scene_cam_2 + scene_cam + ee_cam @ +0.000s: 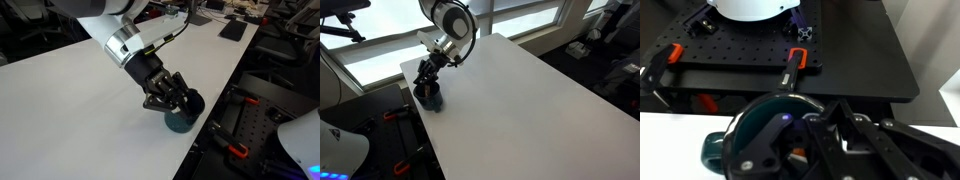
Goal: Remove the marker from the cup and put it on the table
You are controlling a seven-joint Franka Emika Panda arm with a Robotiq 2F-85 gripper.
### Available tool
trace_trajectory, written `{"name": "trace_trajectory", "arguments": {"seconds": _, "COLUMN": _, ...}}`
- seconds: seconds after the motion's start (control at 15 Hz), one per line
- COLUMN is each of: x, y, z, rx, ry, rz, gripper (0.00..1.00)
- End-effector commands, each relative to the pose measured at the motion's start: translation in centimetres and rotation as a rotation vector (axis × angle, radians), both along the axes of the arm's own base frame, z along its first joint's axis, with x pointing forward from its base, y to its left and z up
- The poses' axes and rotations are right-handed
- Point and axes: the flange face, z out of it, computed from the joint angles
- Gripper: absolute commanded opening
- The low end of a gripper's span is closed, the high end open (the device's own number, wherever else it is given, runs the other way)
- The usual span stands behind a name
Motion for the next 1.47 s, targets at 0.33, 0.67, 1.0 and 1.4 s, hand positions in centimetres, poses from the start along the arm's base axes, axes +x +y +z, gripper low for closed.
{"name": "trace_trajectory", "arguments": {"seconds": 0.33, "x": -0.2, "y": -0.5, "z": 3.1, "rx": -0.009, "ry": -0.108, "rz": -0.014, "gripper": 0.01}}
{"name": "trace_trajectory", "arguments": {"seconds": 0.67, "x": -1.6, "y": -0.5, "z": 7.5, "rx": -0.085, "ry": -0.325, "rz": 0.000, "gripper": 0.01}}
{"name": "trace_trajectory", "arguments": {"seconds": 1.0, "x": -5.0, "y": 0.1, "z": 11.7, "rx": -0.142, "ry": -0.528, "rz": 0.026, "gripper": 0.30}}
{"name": "trace_trajectory", "arguments": {"seconds": 1.4, "x": -7.9, "y": -1.3, "z": 15.0, "rx": -0.137, "ry": -0.656, "rz": -0.024, "gripper": 0.69}}
